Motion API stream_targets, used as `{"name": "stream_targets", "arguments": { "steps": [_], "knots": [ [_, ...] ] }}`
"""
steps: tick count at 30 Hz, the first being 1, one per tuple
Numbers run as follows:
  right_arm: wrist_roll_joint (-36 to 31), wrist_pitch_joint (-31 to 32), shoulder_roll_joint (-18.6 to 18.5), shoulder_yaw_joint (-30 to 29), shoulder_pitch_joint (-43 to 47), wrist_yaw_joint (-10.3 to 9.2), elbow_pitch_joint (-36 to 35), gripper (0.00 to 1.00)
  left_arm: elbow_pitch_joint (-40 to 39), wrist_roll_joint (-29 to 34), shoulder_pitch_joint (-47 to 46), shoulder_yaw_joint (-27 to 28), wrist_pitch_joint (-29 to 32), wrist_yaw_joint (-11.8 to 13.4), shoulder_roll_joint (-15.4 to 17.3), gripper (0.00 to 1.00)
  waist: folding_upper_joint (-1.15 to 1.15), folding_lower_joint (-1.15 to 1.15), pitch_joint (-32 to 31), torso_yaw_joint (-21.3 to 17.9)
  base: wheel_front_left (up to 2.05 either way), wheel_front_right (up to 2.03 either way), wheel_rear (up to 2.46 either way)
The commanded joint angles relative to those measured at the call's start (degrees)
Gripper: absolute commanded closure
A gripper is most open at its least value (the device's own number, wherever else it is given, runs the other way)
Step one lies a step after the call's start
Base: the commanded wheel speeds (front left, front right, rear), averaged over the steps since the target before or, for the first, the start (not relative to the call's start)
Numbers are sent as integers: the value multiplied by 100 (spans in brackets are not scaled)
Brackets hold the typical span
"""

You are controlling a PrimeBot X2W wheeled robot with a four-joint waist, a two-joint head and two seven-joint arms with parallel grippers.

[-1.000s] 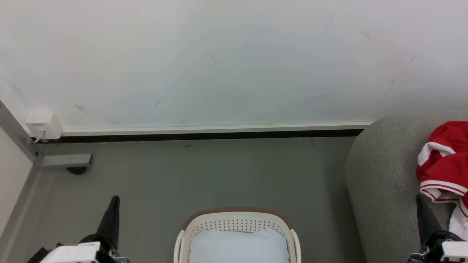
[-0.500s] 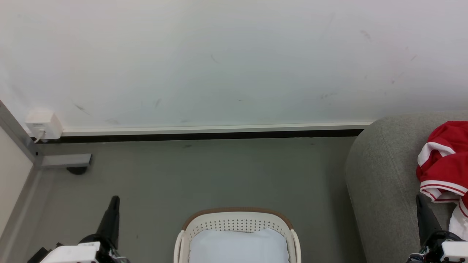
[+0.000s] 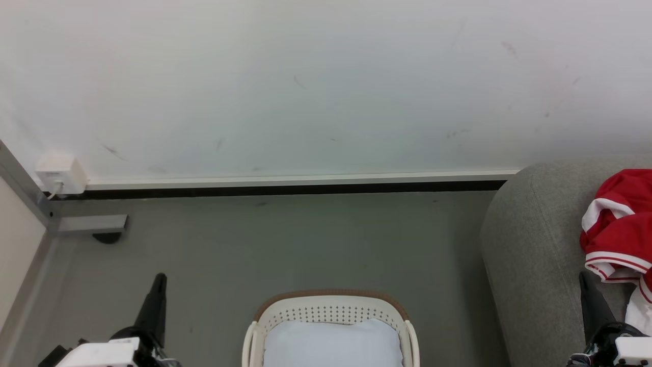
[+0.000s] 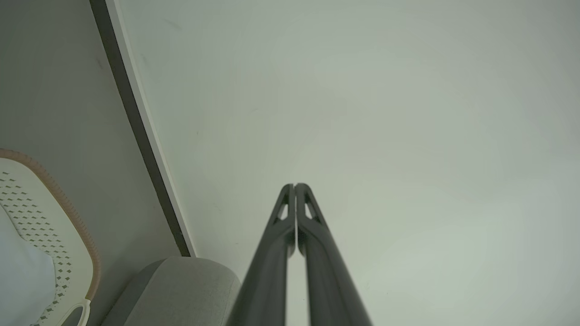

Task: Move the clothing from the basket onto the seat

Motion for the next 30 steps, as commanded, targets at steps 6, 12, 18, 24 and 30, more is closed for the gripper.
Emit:
{"name": "stream_targets", "arguments": {
  "steps": [6,12,18,24,30],
  "knots": [
    [-30,-2,5,-28,-69,-12,14,100,3,-78,-47,13,22,-20,42,100,0,0,0,0,0,0,0],
    [-34,1,8,-30,-70,-12,14,100,3,-78,-47,13,22,-20,41,100,0,0,0,0,0,0,0],
    [-36,4,9,-33,-70,-12,14,100,3,-79,-47,13,21,-20,41,100,0,0,0,0,0,0,0],
    [-39,7,11,-34,-70,-12,14,100,3,-79,-47,12,21,-20,41,100,0,0,0,0,0,0,0],
    [-39,9,13,-36,-71,-12,14,100,3,-79,-47,12,21,-20,41,100,0,0,0,0,0,0,0]
  ]
}}
